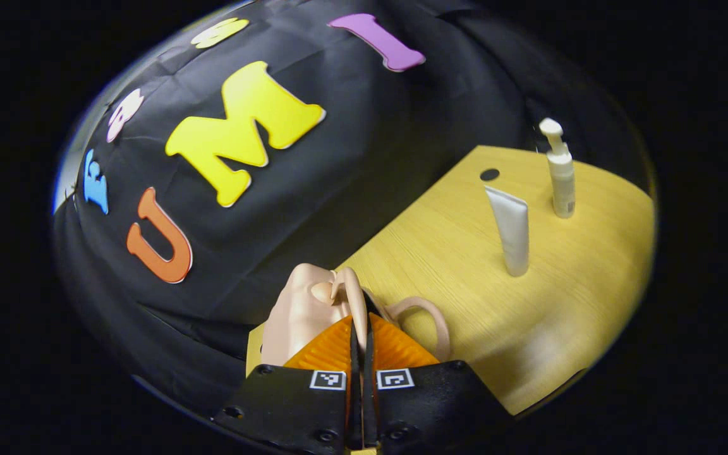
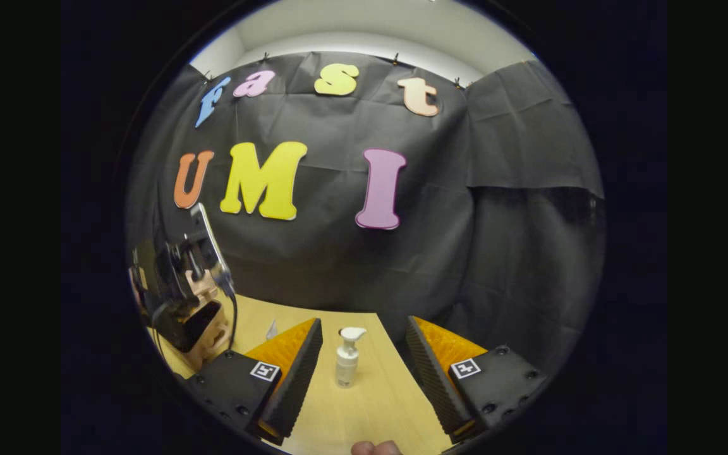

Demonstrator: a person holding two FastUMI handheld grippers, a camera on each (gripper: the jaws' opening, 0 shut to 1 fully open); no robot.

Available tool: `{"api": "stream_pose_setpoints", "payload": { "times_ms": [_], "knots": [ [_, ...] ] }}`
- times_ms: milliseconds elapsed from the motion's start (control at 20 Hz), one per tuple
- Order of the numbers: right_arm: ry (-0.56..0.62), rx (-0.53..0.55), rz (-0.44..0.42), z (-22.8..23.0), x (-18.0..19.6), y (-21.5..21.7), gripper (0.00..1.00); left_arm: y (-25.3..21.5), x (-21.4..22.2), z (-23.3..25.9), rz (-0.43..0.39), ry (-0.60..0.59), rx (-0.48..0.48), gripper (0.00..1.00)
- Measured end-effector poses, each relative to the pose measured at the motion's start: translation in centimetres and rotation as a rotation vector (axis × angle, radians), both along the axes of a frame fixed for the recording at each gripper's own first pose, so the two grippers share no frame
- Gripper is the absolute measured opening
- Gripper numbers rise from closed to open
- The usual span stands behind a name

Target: First open the suitcase, pack the skin care products into it, and then close the suitcase.

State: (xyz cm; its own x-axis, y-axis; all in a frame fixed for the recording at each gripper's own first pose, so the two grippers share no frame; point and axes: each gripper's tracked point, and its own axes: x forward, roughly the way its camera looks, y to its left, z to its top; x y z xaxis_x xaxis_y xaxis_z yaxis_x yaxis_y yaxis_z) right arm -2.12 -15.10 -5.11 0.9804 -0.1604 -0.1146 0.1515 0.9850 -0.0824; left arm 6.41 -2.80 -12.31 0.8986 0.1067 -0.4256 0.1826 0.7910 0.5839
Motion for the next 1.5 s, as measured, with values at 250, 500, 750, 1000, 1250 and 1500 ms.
{"api": "stream_pose_setpoints", "payload": {
  "times_ms": [250,500,750,1000,1250,1500],
  "knots": [
    [-0.038,0.001,0.079,3.1,1.1,5.2,0.8,9.2,-0.6,8.8,0.099,-0.213,-0.236,0.03],
    [-0.038,0.003,0.153,4.6,1.8,10.7,0.8,19.9,-5.6,13.9,0.221,-0.344,-0.447,0.04],
    [-0.027,-0.028,0.201,5.2,1.7,15.3,0.8,32.6,-6.7,10.8,0.346,-0.374,-0.564,0.03],
    [-0.004,-0.09,0.231,5.1,1.2,18.9,0.8,40.7,-6.1,1.9,0.428,-0.28,-0.671,0.03],
    [0.034,-0.142,0.253,4.6,1.4,21.0,0.79,44.4,-6.0,-7.4,0.543,-0.18,-0.854,0.03],
    [0.047,-0.152,0.296,3.9,1.6,22.8,0.79,44.3,-6.3,-13.7,0.621,-0.043,-0.919,0.03]
  ]
}}
